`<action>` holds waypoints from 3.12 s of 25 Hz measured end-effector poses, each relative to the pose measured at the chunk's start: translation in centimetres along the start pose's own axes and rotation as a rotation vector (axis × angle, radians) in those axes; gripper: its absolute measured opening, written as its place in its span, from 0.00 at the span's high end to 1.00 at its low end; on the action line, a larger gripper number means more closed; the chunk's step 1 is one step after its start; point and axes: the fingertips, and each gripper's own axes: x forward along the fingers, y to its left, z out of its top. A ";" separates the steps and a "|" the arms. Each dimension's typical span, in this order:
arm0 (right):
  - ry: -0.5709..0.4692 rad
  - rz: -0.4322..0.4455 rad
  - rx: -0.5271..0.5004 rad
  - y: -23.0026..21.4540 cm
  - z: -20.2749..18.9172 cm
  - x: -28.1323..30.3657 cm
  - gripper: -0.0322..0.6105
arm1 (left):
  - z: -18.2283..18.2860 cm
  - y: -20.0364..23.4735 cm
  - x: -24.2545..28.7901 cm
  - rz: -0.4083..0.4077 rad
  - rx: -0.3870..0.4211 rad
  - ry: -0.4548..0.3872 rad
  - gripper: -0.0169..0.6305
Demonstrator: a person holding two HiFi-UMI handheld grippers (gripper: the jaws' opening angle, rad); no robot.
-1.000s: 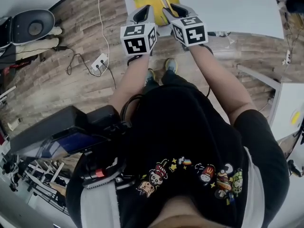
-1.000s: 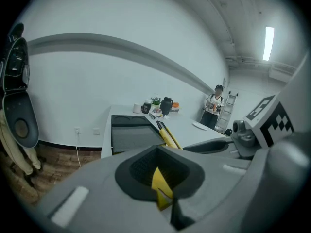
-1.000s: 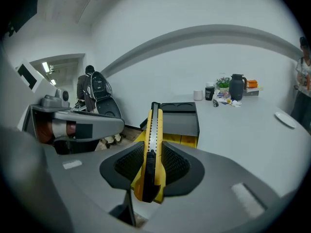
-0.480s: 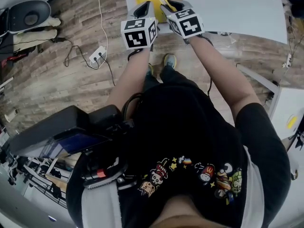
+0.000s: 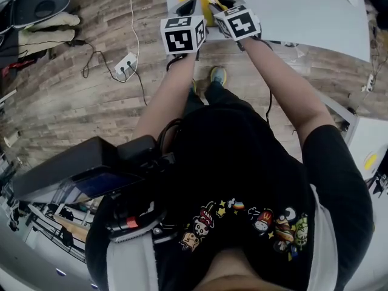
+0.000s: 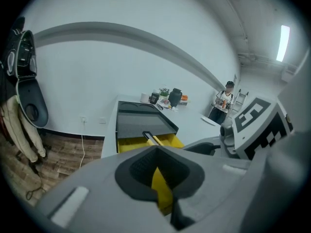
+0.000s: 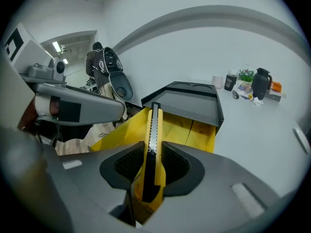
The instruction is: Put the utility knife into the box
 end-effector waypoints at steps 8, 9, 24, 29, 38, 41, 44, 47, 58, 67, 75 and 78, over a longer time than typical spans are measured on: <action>0.081 -0.015 -0.097 -0.3 0.6 1.0 0.73 | 0.0 0.2 0.3 0.007 -0.017 0.008 0.97; 0.091 -0.011 -0.106 -0.2 0.6 1.2 0.73 | 0.0 0.3 0.3 0.009 -0.019 0.008 0.97; 0.210 -0.006 -0.189 0.9 -0.5 3.1 0.73 | -1.5 2.2 0.2 0.050 -0.031 0.068 0.97; 0.232 0.000 -0.217 0.9 -0.9 3.9 0.73 | -1.9 2.2 0.3 0.047 -0.035 0.076 0.97; 0.256 0.017 -0.242 1.0 -0.8 4.4 0.73 | -2.1 2.3 0.3 0.048 -0.040 0.081 0.97; 0.294 0.054 -0.204 2.0 -2.1 4.4 0.73 | -2.3 2.3 0.3 0.047 -0.044 0.083 0.97; 0.245 0.022 -0.206 1.9 -1.5 4.0 0.65 | -2.2 2.3 0.2 0.043 -0.041 0.078 0.97; 0.154 -0.032 -0.198 1.2 0.1 2.7 0.71 | -1.8 2.1 0.1 0.038 -0.030 0.068 0.97; -0.197 -0.108 -0.002 1.6 4.1 -7.1 0.92 | 2.9 -1.7 -3.8 -0.024 0.087 -0.058 0.97; -0.551 -0.253 0.048 4.4 10.9 -21.5 0.91 | 10.2 -5.4 -14.2 -0.066 0.193 -0.321 0.97; -0.670 -0.360 0.046 5.3 10.7 -25.9 0.91 | 12.2 -6.2 -18.3 -0.057 0.256 -0.478 0.97; -0.669 -0.372 0.057 5.2 10.4 -26.1 0.91 | 12.4 -6.4 -18.5 -0.060 0.262 -0.491 0.97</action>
